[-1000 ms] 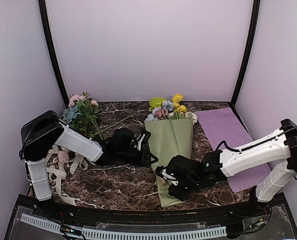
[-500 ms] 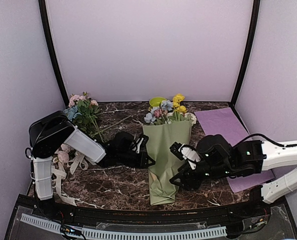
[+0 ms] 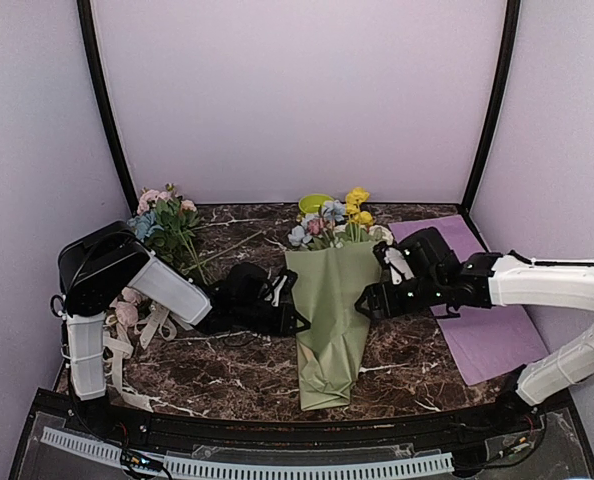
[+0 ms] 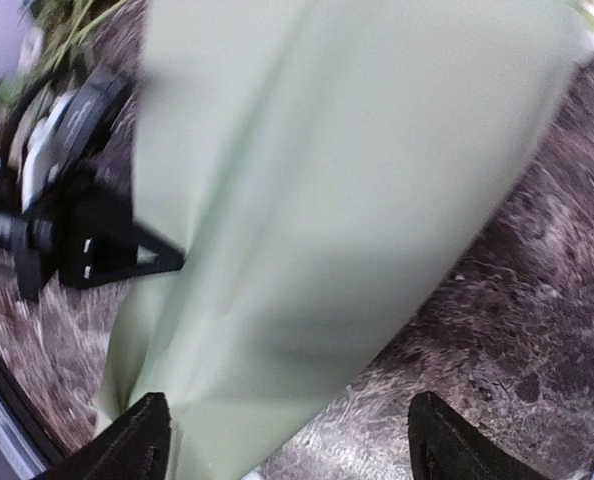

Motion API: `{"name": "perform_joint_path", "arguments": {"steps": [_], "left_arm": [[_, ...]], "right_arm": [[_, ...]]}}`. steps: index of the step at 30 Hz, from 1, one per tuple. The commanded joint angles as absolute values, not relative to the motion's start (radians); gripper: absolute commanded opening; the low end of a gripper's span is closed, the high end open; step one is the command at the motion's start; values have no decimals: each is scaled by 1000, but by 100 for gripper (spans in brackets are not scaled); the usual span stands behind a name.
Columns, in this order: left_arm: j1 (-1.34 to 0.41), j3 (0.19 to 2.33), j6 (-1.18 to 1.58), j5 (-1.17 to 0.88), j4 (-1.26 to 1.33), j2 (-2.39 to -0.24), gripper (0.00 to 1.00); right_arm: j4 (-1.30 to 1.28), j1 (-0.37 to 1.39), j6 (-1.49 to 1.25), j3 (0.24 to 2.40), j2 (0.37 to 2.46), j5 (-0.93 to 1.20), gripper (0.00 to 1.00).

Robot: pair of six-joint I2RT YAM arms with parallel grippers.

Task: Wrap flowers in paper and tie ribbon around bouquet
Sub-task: Fold the two-thirds-folded wrapping paper at the center of the board.

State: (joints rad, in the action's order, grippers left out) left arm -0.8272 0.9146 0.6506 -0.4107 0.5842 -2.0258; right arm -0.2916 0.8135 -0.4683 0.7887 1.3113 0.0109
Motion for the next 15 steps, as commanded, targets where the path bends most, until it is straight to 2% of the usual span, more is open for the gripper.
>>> {"name": "perform_joint_path", "arguments": {"steps": [1, 2, 4, 8, 11, 15], "left_arm": [[-819, 919, 620, -394, 539, -2019, 0], [-820, 919, 620, -394, 539, -2019, 0], [-820, 916, 613, -395, 540, -2019, 0], [-820, 915, 606, -393, 540, -2019, 0], [-819, 922, 600, -403, 542, -2017, 0], [-819, 932, 577, -414, 527, -2010, 0]], "right_arm": [[-139, 578, -546, 734, 1349, 232, 95], [-75, 523, -560, 710, 1360, 293, 99], [17, 433, -573, 694, 1397, 367, 100], [61, 407, -528, 766, 1517, 486, 97], [49, 422, -512, 787, 1554, 482, 81], [29, 506, -465, 785, 1471, 376, 59]]}}
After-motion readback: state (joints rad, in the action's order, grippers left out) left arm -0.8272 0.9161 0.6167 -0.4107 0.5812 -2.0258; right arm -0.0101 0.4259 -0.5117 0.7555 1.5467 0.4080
